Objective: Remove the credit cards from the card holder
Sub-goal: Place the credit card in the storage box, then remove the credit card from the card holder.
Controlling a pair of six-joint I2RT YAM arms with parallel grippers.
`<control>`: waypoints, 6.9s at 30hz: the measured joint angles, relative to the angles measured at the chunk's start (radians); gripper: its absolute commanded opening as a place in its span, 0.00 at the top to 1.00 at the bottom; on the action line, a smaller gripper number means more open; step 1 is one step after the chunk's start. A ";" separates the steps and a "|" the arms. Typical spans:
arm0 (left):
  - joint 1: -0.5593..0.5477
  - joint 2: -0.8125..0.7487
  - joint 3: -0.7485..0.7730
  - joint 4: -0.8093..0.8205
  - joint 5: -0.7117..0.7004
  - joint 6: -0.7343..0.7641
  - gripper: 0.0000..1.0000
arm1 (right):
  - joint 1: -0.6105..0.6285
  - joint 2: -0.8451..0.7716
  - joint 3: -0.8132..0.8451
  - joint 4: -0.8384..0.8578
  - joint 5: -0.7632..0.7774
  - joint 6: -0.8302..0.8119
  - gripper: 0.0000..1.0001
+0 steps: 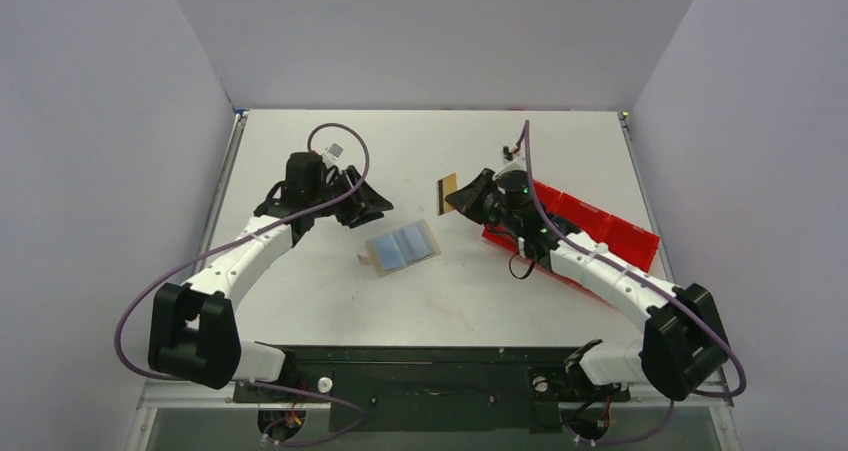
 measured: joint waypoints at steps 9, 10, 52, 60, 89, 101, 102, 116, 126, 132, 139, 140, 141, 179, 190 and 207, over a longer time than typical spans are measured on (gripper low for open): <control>-0.108 0.004 0.077 -0.273 -0.180 0.175 0.60 | -0.109 -0.257 -0.113 -0.350 0.293 -0.042 1.00; -0.112 0.008 0.080 -0.287 -0.188 0.185 0.60 | -0.127 -0.291 -0.121 -0.394 0.322 -0.041 1.00; -0.136 0.187 0.203 -0.392 -0.231 0.276 0.60 | -0.836 -0.351 -0.048 -1.056 0.551 -0.175 1.00; -0.136 0.352 0.341 -0.441 -0.229 0.292 0.60 | -0.826 -0.269 0.065 -1.080 0.573 -0.166 1.00; -0.136 0.454 0.402 -0.460 -0.190 0.302 0.60 | -0.705 -0.050 0.050 -0.967 0.681 -0.147 0.48; -0.138 0.431 0.402 -0.460 -0.182 0.300 0.60 | -0.667 -0.060 0.071 -0.957 0.658 -0.172 0.38; -0.138 0.427 0.402 -0.460 -0.182 0.300 0.60 | -0.656 -0.064 0.078 -0.960 0.655 -0.173 0.38; -0.147 0.317 0.360 -0.454 -0.270 0.296 0.60 | -0.270 -0.102 0.230 -0.900 0.629 -0.198 0.35; -0.147 0.248 0.198 -0.417 -0.344 0.256 0.60 | -0.029 0.025 0.253 -0.730 0.585 -0.202 0.35; -0.152 0.251 0.186 -0.366 -0.375 0.224 0.60 | 0.019 0.097 0.253 -0.652 0.530 -0.202 0.36; -0.186 0.292 0.177 -0.314 -0.409 0.192 0.61 | 0.022 0.137 0.253 -0.602 0.492 -0.214 0.36; -0.190 0.298 0.175 -0.307 -0.414 0.187 0.61 | 0.022 0.141 0.254 -0.597 0.487 -0.216 0.37; -0.192 0.304 0.172 -0.302 -0.418 0.183 0.61 | 0.022 0.147 0.255 -0.593 0.481 -0.217 0.37; -0.202 0.425 0.167 -0.238 -0.490 0.173 0.64 | 0.029 0.290 0.304 -0.541 0.388 -0.232 0.39; -0.202 0.429 0.167 -0.241 -0.499 0.172 0.73 | 0.053 0.290 0.304 -0.529 0.373 -0.243 0.43; -0.201 0.440 0.175 -0.271 -0.543 0.177 1.00 | 0.168 0.485 0.379 -0.468 0.211 -0.270 1.00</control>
